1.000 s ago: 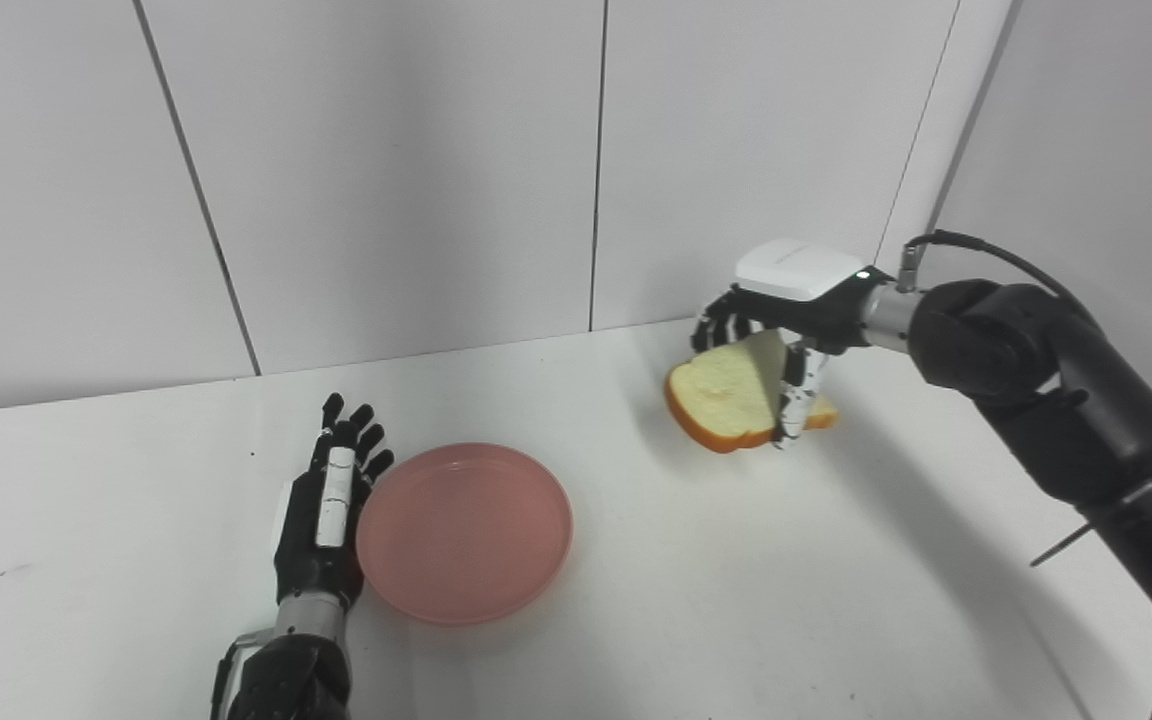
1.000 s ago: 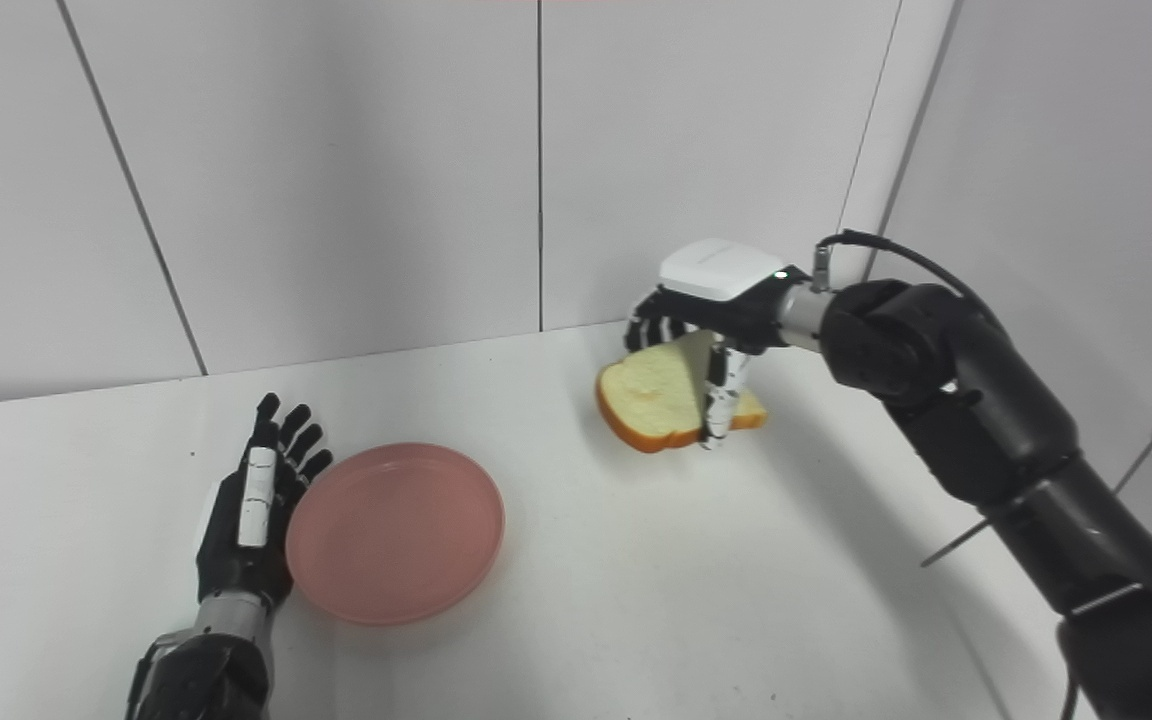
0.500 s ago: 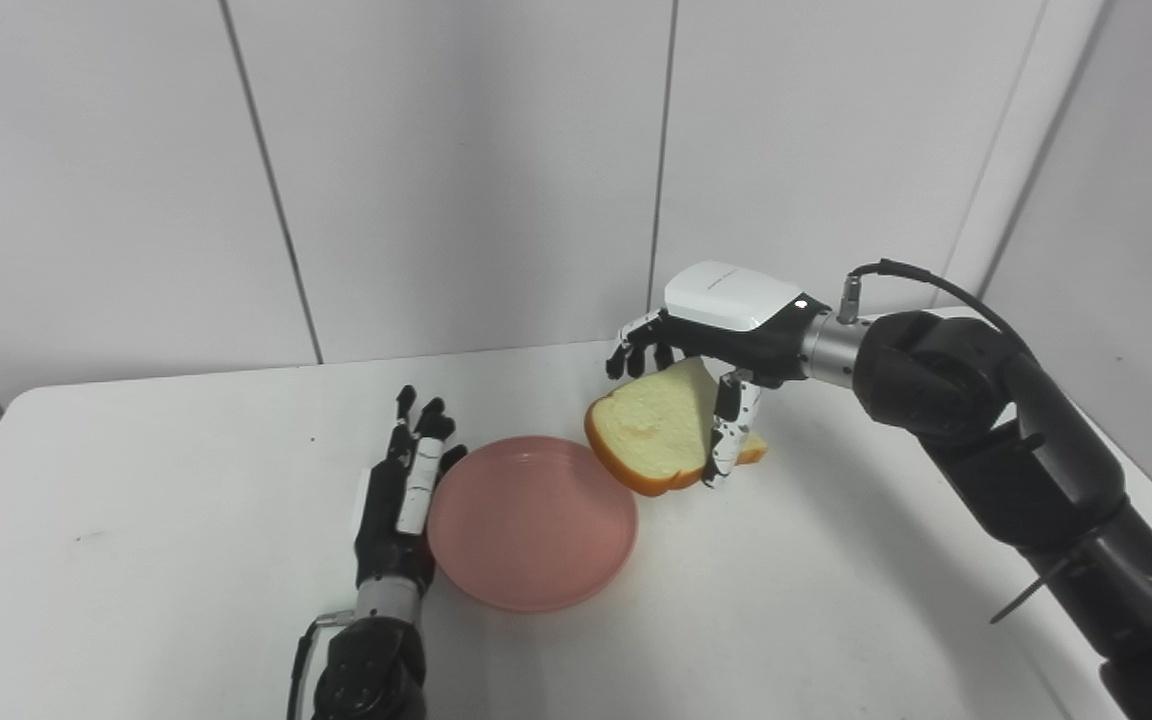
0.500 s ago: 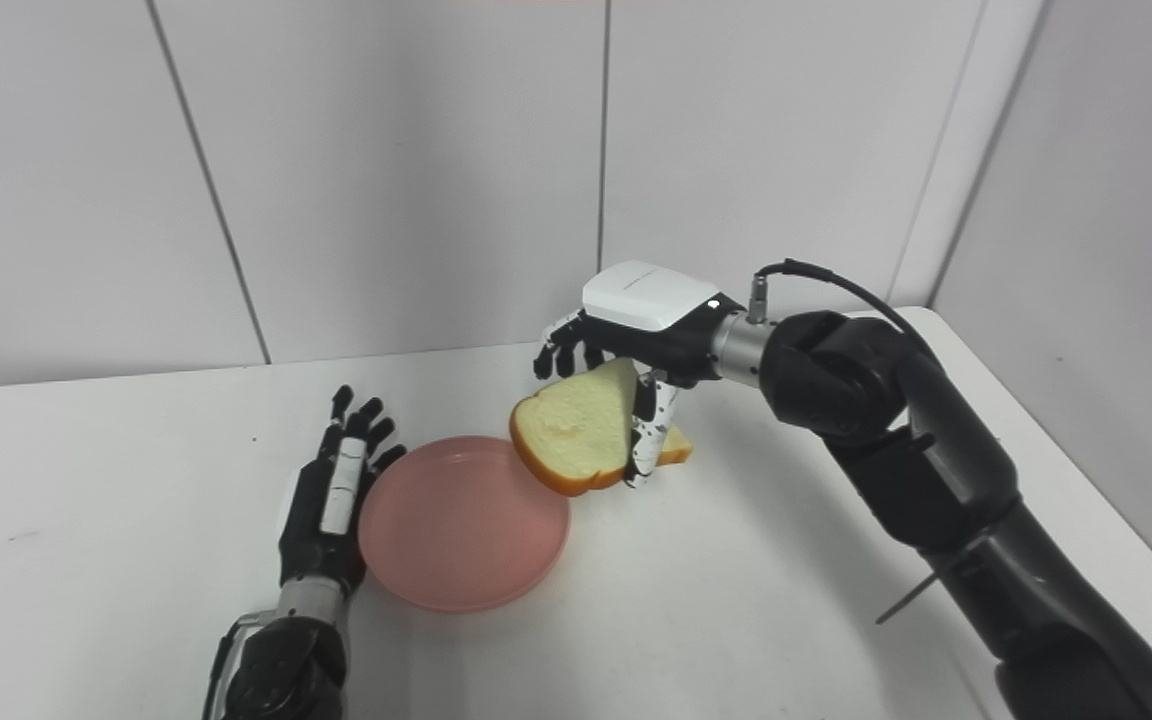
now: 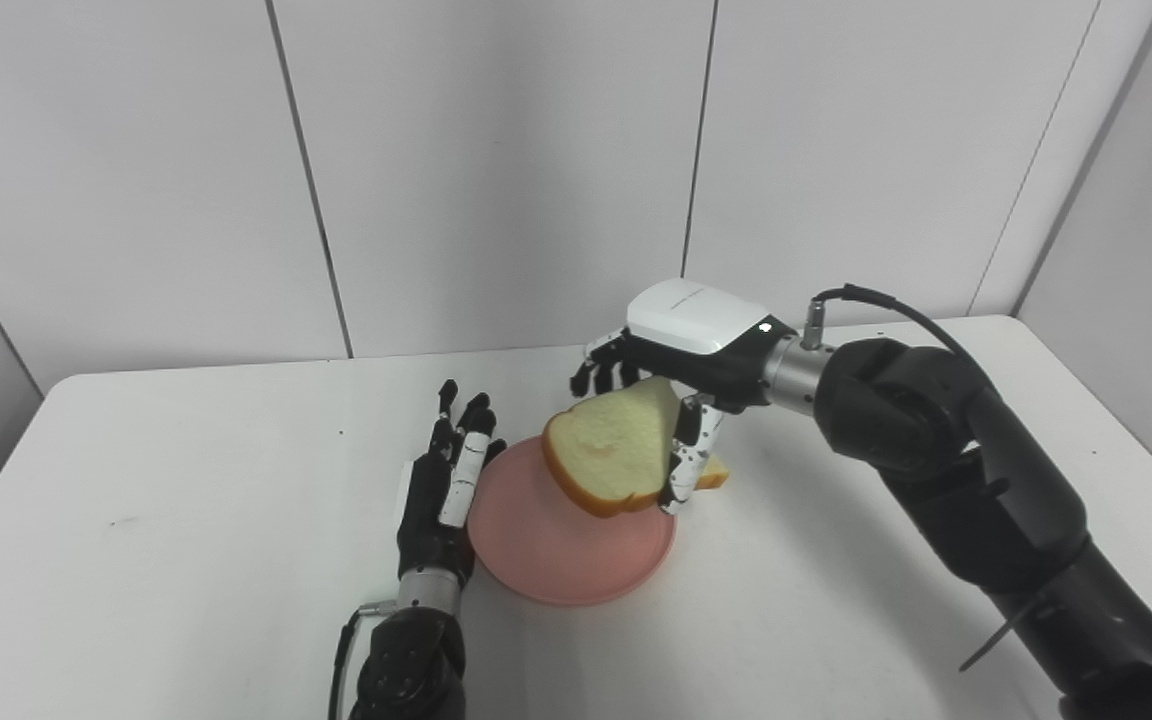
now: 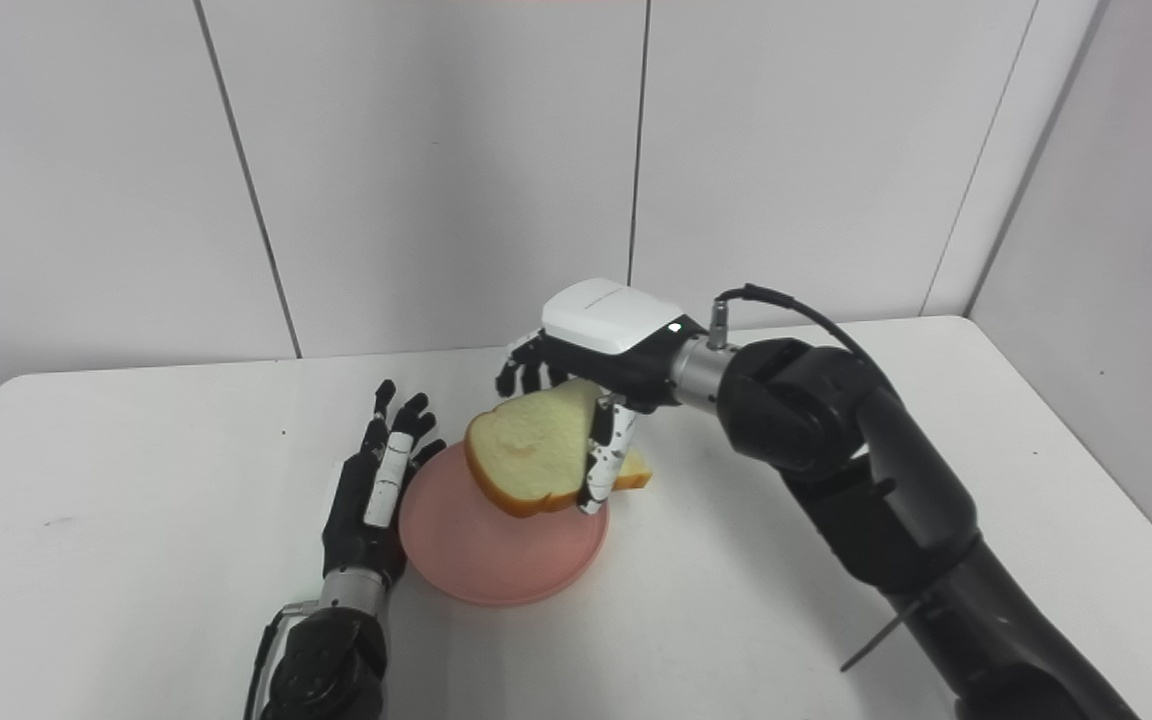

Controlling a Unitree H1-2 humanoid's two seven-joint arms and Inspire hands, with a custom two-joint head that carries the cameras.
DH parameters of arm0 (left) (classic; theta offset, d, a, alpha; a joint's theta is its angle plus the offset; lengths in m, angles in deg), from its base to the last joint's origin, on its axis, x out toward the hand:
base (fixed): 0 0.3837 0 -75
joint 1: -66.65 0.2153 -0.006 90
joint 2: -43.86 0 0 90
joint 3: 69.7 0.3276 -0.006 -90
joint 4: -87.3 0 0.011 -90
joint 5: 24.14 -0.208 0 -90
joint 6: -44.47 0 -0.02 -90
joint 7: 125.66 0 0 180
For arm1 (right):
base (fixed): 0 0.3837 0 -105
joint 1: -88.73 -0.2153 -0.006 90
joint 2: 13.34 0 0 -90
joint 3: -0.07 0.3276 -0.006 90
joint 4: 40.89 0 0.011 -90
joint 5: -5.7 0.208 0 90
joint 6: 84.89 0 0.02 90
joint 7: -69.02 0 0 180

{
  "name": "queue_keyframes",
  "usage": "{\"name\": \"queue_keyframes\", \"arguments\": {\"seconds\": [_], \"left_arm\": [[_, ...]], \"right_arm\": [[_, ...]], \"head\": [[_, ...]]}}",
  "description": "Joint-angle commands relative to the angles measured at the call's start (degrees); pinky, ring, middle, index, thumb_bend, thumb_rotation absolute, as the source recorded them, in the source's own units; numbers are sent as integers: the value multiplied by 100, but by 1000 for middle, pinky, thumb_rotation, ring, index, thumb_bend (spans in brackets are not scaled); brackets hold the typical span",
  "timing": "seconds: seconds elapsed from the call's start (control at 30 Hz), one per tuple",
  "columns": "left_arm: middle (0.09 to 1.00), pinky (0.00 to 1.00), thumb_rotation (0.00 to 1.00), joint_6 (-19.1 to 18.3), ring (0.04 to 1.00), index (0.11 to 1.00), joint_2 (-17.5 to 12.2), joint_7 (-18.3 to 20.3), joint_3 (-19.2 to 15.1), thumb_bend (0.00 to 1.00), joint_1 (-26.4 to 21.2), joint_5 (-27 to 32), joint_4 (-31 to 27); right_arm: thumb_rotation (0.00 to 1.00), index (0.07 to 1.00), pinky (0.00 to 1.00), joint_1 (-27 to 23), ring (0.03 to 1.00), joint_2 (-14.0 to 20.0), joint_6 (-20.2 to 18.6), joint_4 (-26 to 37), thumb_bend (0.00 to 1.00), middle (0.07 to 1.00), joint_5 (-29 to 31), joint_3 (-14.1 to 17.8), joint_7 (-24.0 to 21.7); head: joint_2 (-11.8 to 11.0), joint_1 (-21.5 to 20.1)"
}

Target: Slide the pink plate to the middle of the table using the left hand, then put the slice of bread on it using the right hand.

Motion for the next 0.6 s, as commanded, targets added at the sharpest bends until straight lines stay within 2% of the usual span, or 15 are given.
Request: {"name": "queue_keyframes", "arguments": {"seconds": [0.0, 0.17, 0.4, 0.57], "left_arm": [[924, 841, 754, -115, 918, 1000, 96, -71, 10, 923, 267, 7, 402], [928, 841, 758, -98, 922, 1000, 131, -95, 17, 921, 273, 1, 421], [929, 840, 754, -137, 916, 1000, 164, -173, 11, 921, 337, -26, 307], [928, 827, 761, -187, 915, 1000, 160, -202, 31, 930, 358, -42, 268]], "right_arm": [[187, 668, 480, -213, 563, -45, -188, 136, 891, 639, -140, 16, 59], [201, 665, 486, -273, 563, -272, -228, -56, 896, 646, -281, -74, 122], [210, 670, 523, -286, 613, -558, -393, -383, 898, 693, -651, -186, 150], [254, 676, 521, -254, 636, -771, -629, -709, 907, 724, -1205, -333, 311]], "head": [[2, 16], [24, 147], [49, 206], [56, 236]]}}
